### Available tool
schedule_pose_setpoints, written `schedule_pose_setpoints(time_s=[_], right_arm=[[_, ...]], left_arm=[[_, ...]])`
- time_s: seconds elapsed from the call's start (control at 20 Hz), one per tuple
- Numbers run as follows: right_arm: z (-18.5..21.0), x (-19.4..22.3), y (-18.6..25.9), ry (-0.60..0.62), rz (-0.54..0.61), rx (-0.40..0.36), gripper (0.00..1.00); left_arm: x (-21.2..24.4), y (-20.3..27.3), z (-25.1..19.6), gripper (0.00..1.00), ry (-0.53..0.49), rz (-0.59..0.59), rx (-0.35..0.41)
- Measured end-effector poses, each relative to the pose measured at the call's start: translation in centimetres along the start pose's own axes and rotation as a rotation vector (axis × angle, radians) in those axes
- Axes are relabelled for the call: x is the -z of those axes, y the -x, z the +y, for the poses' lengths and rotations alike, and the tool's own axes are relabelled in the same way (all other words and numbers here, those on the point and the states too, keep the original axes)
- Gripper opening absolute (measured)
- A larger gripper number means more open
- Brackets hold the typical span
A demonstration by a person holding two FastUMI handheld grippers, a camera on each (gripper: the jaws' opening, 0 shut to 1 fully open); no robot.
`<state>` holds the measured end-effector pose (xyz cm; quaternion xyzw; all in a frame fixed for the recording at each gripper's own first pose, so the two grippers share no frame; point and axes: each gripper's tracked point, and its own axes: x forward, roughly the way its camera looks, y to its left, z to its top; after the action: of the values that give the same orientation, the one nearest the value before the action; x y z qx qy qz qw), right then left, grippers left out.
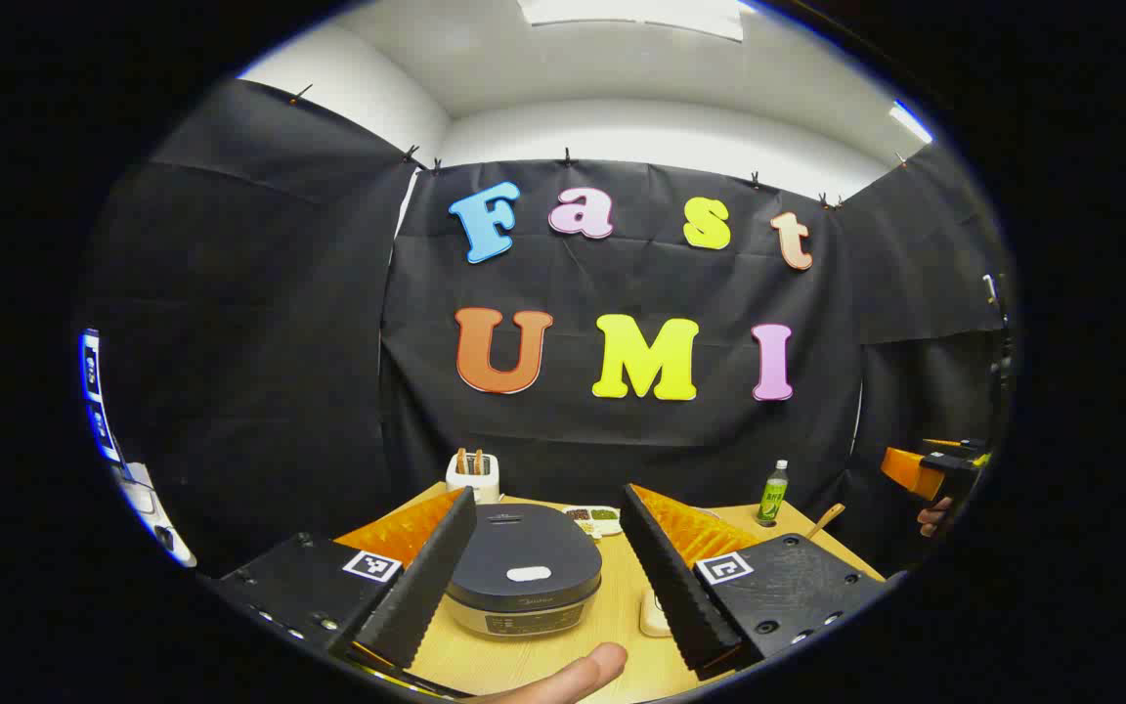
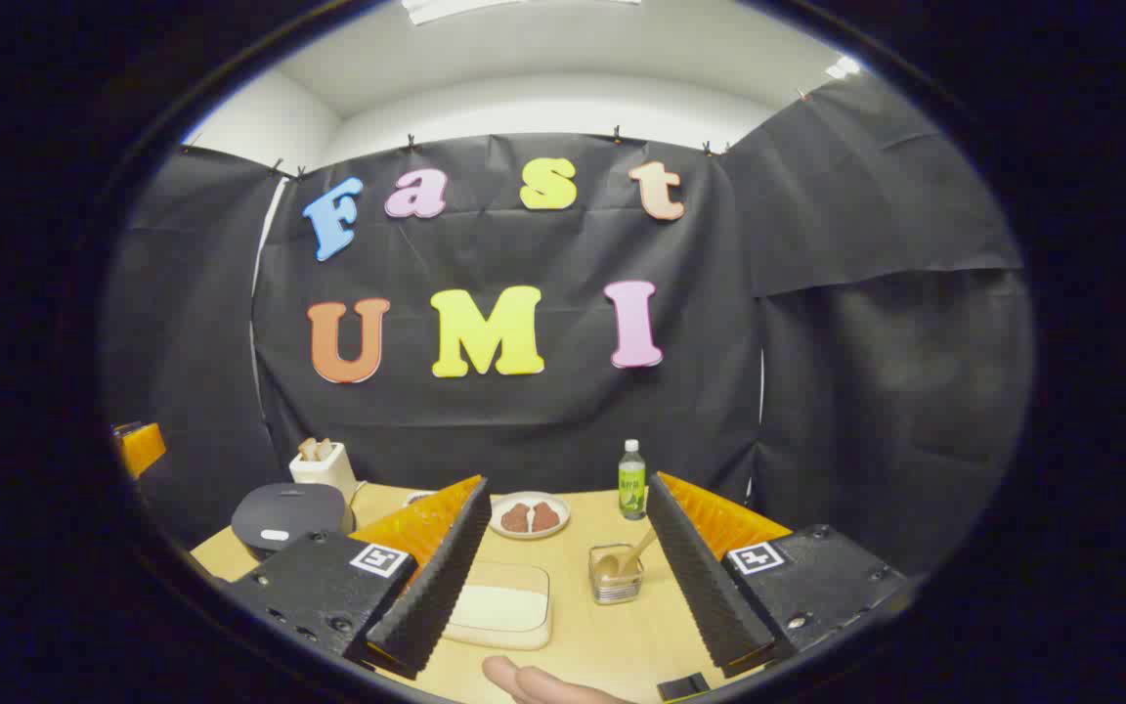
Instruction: Close the left gripper, press the button to open the rice cooker; take a wooden spoon from the chopstick holder with the right hand, scoop a spoonful of rice and pour it into the rice cooker, then put the wooden spoon back into the chopstick holder.
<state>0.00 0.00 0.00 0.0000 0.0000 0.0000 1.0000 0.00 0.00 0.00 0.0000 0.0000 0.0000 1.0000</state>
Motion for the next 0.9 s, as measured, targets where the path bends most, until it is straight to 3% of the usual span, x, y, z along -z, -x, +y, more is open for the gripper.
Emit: schedule_pose_setpoints(time_s=[0.6,0.9], right_arm=[[-4.9,-0.7,1.5,-0.008,-0.006,0.014,1.00],[-4.2,-0.8,1.6,-0.042,-0.041,-0.023,1.00]], left_arm=[[2.5,-1.4,-1.5,0.94,-0.033,0.057,-0.009],[3.4,-1.8,-1.5,0.94,-0.026,0.061,0.001]])
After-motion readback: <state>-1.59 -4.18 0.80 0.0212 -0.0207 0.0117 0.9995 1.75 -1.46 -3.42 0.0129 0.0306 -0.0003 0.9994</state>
